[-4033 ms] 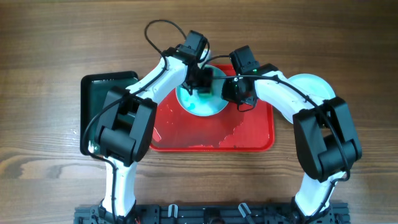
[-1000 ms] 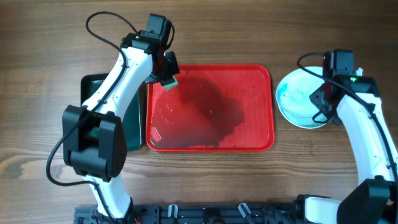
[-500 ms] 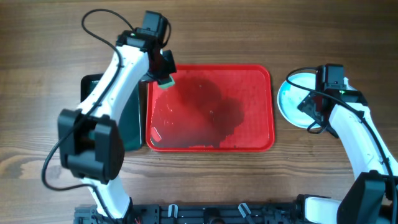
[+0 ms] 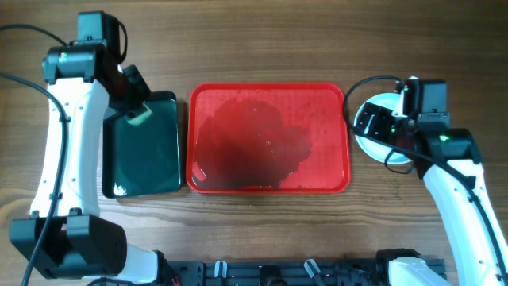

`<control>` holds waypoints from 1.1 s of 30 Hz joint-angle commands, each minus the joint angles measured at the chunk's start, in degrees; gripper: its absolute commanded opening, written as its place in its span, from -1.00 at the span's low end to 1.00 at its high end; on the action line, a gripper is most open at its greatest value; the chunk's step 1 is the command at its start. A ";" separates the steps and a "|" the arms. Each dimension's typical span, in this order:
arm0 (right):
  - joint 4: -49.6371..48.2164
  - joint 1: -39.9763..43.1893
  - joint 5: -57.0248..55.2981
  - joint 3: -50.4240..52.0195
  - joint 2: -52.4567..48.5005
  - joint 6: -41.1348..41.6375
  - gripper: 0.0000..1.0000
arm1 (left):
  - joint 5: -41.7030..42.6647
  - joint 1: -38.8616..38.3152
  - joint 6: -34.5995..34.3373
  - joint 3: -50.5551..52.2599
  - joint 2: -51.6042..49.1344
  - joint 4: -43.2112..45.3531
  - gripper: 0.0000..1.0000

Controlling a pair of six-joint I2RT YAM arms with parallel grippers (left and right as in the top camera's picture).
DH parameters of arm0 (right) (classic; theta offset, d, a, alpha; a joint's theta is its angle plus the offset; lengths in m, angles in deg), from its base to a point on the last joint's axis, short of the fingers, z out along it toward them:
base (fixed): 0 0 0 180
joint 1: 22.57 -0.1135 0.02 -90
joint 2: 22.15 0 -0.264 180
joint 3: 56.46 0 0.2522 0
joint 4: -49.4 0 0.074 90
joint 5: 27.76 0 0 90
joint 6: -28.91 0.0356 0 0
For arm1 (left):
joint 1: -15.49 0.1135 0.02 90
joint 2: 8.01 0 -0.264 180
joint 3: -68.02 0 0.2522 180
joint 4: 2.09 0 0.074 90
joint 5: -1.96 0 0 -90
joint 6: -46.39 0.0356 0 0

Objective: Clean dirty plates on tray and stack at the side

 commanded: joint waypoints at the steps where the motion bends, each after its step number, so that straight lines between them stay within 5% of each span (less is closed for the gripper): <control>1: -1.68 -2.71 1.60 -1.22 0.52 -1.79 0.99 | -2.36 0.33 0.87 5.07 -0.28 1.99 -0.92; 6: -1.95 -4.02 3.10 -1.22 0.42 -1.77 1.00 | -2.49 1.20 0.85 17.44 -0.28 10.23 -0.92; 12: -1.66 -4.02 3.74 -1.20 -1.27 -1.75 1.00 | -2.45 1.22 0.42 36.54 -0.28 32.63 -0.92; 13: -1.62 -4.02 3.72 -1.20 -1.27 -1.77 0.99 | -2.43 1.22 0.37 37.77 -0.28 33.88 -0.78; 14: -1.62 -4.02 3.69 -1.20 -1.27 -1.79 0.99 | -2.43 1.22 0.09 37.94 -0.28 34.01 -0.41; 15: -1.60 -4.02 3.72 -1.20 -1.25 -1.79 0.99 | -2.25 1.22 0.00 37.92 -0.26 34.14 0.04; 16: -1.51 -4.02 3.72 -1.20 -1.25 -1.86 0.99 | -2.23 1.22 0.02 37.66 -0.13 34.25 0.75; 17: -1.49 -4.02 3.76 -1.22 -1.25 -2.51 0.99 | -2.23 1.22 0.04 37.07 -0.13 34.03 0.99; 25: 3.15 -4.02 7.17 -1.25 6.97 -2.58 0.99 | -2.03 0.83 -2.80 19.96 9.11 22.91 1.00; 33: 9.73 -4.00 5.35 -1.25 33.40 -2.64 1.00 | -2.03 0.83 -2.78 19.98 13.22 22.29 1.00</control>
